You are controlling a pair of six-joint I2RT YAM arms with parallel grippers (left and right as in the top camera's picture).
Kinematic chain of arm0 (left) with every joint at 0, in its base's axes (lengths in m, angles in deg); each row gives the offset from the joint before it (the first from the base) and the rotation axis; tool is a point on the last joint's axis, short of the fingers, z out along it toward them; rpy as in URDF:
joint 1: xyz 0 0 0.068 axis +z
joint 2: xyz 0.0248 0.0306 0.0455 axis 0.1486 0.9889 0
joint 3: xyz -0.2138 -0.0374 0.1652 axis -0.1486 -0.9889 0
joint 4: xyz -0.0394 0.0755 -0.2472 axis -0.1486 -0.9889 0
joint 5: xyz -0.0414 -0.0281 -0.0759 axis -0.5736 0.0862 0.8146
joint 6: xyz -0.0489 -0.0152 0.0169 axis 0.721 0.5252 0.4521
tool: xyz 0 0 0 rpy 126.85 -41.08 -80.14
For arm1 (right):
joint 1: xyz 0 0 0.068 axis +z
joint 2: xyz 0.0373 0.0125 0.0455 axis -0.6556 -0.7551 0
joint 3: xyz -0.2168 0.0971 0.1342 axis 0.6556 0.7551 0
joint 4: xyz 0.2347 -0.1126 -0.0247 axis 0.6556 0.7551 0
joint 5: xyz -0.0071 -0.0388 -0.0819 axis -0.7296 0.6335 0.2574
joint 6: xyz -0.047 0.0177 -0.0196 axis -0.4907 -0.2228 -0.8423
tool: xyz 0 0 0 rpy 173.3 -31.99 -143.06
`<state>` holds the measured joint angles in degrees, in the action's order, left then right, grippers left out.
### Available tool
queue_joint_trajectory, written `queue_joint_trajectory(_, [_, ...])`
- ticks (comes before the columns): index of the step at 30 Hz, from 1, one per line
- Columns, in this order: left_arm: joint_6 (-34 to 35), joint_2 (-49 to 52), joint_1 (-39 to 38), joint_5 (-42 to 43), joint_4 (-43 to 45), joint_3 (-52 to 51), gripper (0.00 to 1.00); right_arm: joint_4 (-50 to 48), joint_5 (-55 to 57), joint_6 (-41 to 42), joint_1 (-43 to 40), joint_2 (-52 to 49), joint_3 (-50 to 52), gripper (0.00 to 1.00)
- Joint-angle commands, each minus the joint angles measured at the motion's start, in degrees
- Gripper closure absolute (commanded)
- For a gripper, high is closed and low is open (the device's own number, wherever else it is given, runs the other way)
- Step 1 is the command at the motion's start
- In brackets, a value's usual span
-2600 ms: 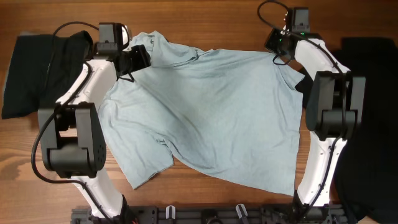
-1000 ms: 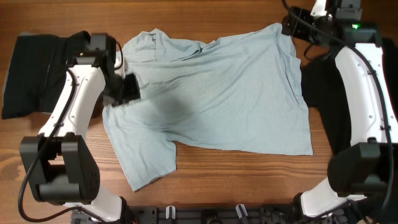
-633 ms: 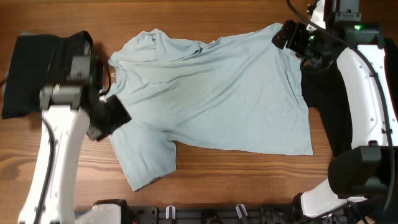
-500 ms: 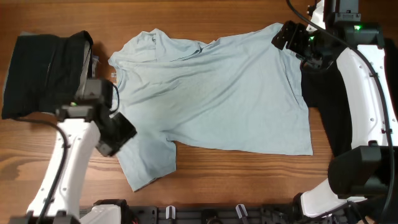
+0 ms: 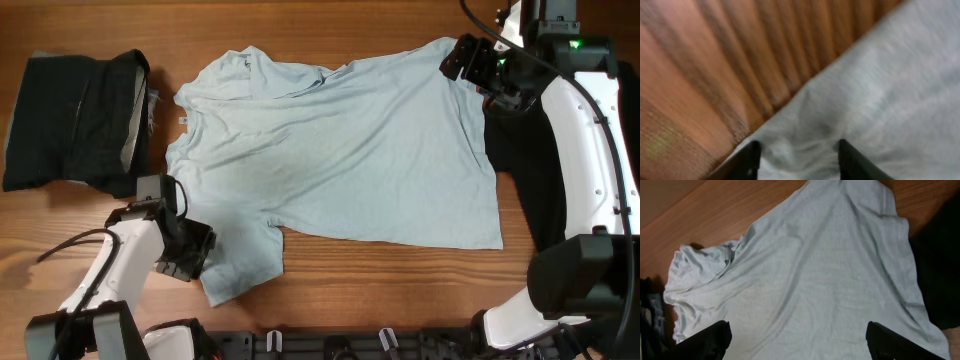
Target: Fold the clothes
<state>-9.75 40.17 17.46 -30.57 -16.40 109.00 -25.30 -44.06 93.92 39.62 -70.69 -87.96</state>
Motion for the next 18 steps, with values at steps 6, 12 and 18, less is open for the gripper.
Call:
queue_joint_trajectory(6, [0.46,2.10,9.40,-2.14,-8.85,-1.55,0.96,-0.07,3.82,0.79,-0.24,0.94,0.24,0.09])
queue_joint_trajectory(12, [-1.57,2.10,18.25,-2.25,-10.47,-1.53,0.79,0.09,5.97,0.79,-0.24,0.94,0.24,0.06])
queue_joint_trajectory(18, [-10.38,1.31,18.27,-1.66,-11.85,3.65,0.61,9.35,5.49,1.68,-9.03,-0.61,0.26,0.09])
